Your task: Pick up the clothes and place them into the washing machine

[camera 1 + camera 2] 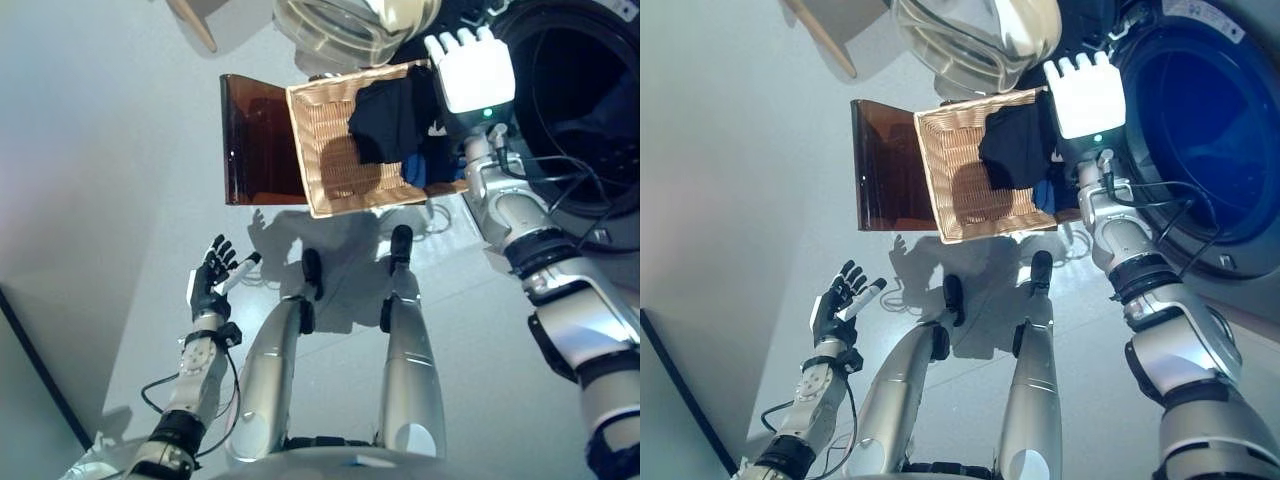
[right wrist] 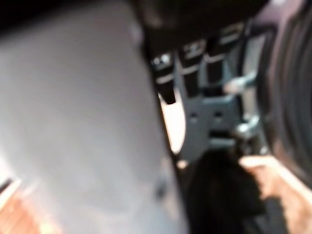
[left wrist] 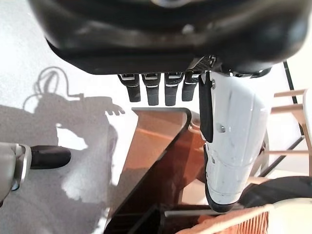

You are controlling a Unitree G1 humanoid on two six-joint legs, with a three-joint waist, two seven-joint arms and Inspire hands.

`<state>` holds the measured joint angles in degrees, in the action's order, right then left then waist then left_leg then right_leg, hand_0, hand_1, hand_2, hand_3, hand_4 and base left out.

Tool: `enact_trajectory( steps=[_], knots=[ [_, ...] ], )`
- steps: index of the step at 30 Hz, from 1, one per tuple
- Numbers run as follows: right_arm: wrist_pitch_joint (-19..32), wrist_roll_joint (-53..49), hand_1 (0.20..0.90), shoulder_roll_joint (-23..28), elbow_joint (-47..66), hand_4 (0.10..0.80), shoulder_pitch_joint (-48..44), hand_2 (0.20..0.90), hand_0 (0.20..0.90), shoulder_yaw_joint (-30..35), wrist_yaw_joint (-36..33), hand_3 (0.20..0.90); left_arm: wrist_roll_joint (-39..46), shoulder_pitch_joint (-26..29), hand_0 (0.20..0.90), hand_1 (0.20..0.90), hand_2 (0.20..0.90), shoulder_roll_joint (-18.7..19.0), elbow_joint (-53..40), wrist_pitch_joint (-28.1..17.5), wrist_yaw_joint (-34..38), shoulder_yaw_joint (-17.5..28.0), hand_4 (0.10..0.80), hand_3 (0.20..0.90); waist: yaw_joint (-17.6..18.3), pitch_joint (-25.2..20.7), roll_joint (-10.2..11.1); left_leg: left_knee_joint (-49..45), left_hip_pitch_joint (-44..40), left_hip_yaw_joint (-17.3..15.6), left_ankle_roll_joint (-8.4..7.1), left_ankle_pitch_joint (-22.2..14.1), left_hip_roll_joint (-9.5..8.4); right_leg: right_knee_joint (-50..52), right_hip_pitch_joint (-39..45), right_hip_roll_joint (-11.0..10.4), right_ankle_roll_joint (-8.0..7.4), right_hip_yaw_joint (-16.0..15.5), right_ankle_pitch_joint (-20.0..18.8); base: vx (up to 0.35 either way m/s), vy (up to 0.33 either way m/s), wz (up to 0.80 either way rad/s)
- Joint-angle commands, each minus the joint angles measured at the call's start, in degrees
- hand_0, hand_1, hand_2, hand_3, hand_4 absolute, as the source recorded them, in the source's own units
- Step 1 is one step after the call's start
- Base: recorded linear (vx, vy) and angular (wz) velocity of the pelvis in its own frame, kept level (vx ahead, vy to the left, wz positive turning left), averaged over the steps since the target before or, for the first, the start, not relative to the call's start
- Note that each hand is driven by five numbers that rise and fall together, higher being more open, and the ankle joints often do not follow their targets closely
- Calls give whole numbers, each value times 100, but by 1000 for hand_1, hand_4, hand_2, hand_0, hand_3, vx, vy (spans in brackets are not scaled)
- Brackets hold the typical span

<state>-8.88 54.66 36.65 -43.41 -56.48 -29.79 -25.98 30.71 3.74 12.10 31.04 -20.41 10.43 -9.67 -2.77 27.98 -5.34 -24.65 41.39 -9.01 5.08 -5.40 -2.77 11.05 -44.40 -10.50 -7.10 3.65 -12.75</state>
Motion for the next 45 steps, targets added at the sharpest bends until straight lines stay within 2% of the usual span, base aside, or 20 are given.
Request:
enact_trajectory(
  steps=[1, 18, 33, 40, 45],
  knots=[
    [-83, -246, 900, 117, 89, 800, -818, 900, 900, -37, -222, 900, -15, -327, 900, 900, 900, 208, -407, -355, 147, 280, 800, 900, -177, -128, -199, 1129, -250, 218, -408, 686, -151, 784, 129, 206, 219, -342, 850, -13, 7, 5],
    [125, -1058, 900, -372, -325, 800, -795, 900, 900, 109, -208, 900, 106, -388, 900, 900, 900, 198, -708, -405, 233, 430, 800, 900, -253, 60, -325, 1131, -46, 229, -428, 782, -170, 874, -92, 199, 258, -356, 842, -5, 1, 1],
    [78, -1320, 900, -109, -682, 800, -904, 900, 900, 111, -164, 900, 261, -650, 900, 900, 900, 278, -1357, -442, 163, 511, 800, 900, -313, 181, -492, 1125, 277, 276, -497, 887, -180, 981, -410, 189, 270, -406, 868, -5, -14, 6],
    [30, -1468, 900, 278, -1267, 800, -1278, 900, 900, -18, -141, 900, 365, -763, 900, 900, 900, 328, -1609, -452, 88, 538, 800, 900, -353, 181, -576, 1070, 492, 321, -513, 915, -194, 1115, -639, 171, 285, -415, 899, -17, -12, 9],
    [14, -1627, 900, 317, -1576, 800, -1613, 900, 900, -145, -145, 900, 445, -796, 900, 900, 900, 348, -1687, -471, 110, 595, 800, 900, -408, 181, -596, 1051, 629, 351, -517, 945, -200, 1192, -773, 172, 298, -438, 909, -16, -9, 6]
  ],
)
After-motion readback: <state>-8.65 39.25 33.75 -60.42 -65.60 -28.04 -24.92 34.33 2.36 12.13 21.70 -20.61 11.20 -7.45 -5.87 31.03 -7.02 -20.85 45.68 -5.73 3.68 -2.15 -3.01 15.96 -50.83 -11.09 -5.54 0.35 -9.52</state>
